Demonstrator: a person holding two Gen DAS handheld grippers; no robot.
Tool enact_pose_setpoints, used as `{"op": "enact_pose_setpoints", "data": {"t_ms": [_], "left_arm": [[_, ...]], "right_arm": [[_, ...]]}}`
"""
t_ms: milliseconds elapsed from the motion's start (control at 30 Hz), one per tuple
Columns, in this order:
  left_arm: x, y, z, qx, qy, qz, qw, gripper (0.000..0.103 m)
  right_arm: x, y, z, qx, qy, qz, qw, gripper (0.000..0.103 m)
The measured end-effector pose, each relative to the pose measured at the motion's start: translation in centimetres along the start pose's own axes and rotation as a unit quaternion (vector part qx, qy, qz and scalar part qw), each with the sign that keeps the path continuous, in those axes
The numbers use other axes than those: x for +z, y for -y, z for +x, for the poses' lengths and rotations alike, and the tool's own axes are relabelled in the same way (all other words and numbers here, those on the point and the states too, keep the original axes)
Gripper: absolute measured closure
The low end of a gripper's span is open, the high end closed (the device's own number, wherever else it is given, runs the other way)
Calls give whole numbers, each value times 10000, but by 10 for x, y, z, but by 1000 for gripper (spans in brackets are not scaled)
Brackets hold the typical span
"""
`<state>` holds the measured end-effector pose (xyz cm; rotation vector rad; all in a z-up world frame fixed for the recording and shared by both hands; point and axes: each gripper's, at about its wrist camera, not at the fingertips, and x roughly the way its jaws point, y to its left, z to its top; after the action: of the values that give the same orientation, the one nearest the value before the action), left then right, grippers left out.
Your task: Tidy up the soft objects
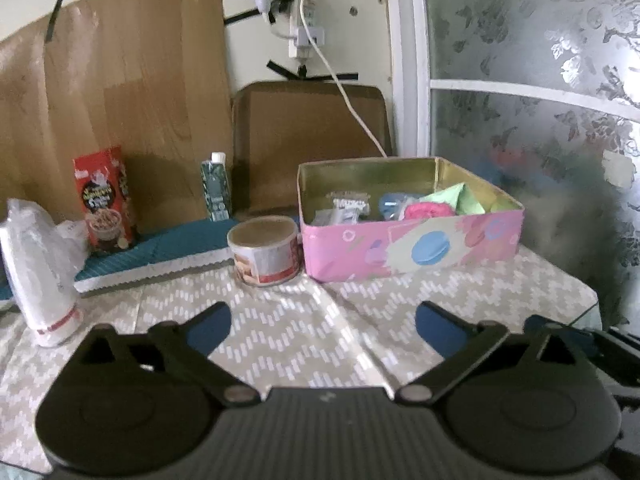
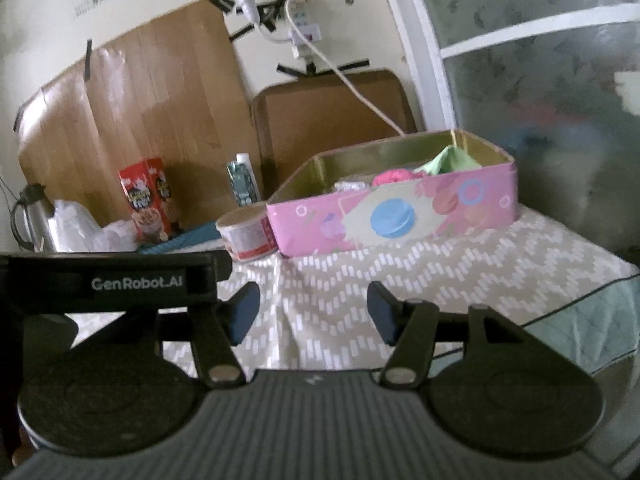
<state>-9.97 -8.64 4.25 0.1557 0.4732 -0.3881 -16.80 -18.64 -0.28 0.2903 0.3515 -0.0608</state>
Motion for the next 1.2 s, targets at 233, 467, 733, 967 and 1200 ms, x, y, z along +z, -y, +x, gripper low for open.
{"op": "enact_pose_setpoints", "data": {"t_ms": [233,467,733,967,1200], "left_arm": [[1,4,-10,136,73,10,9999,0],[-4,-2,-10,364,118,-80,9992,0],[-8,-9,-11,480,98,-160,9987,0],[-11,-16,-9,594,55,-266,9979,0],[-13,-21,-8,680,39,-289,9973,0]], "right_arm": [[-2,6,-12,40,185,159,9997,33],[-3,7,-11,53,180,157,9997,33],[-5,3,-9,95,127,126,9998,32],[-6,0,-8,106,90,87,9999,31],[-8,-1,-6,110,64,83,9999,29]]}}
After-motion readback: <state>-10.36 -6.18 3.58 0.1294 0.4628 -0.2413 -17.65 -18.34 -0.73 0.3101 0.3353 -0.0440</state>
